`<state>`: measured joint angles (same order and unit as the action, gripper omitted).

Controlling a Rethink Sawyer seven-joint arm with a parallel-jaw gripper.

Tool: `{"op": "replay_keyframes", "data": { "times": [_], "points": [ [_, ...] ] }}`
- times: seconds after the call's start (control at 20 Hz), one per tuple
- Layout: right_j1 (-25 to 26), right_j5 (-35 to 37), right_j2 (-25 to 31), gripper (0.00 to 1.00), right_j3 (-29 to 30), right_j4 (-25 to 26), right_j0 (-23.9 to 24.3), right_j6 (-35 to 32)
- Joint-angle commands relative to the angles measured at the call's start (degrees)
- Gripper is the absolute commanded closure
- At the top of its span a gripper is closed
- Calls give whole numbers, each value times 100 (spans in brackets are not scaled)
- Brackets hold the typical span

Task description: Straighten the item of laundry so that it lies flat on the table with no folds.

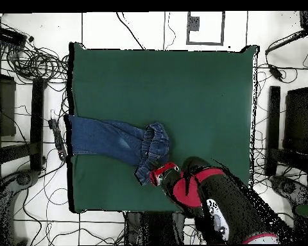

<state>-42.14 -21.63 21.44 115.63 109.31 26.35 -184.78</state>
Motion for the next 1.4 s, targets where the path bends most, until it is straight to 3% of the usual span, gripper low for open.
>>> {"op": "replay_keyframes", "data": {
  "times": [0.05, 0.15, 0.2, 0.35, 0.55, 0.65, 0.7, 0.85, 0.95, 1.15, 1.2, 1.4],
  "points": [
    [-198, 1577, -1440, 100, -209, -419, -1560, -1376],
    [53, 1882, -1978, 100, -49, -946, -2129, -850],
    [-236, 2596, -1204, 100, 372, -2055, -1385, 614],
    [-1170, 3988, 634, 100, 953, -4518, 353, 3525],
    [-2070, 4406, 718, 100, 1164, -5258, 348, 3899],
    [-2261, 4694, 1381, 100, 1365, -5864, 894, 4706],
    [-2301, 4828, 1775, 100, 1464, -6232, 1209, 4984],
    [-2253, 5457, 2177, 100, 1447, -6769, 1393, 5480],
    [-2102, 5684, 2748, 100, 1549, -7270, 1819, 5811],
    [-2434, 5428, 3442, 100, 1908, -8063, 2444, 5897],
    [-2417, 5391, 3578, 100, 1988, -8164, 2583, 5944],
    [-1827, 4979, 3411, 100, 1886, -7582, 2609, 5780]
  ]
}}
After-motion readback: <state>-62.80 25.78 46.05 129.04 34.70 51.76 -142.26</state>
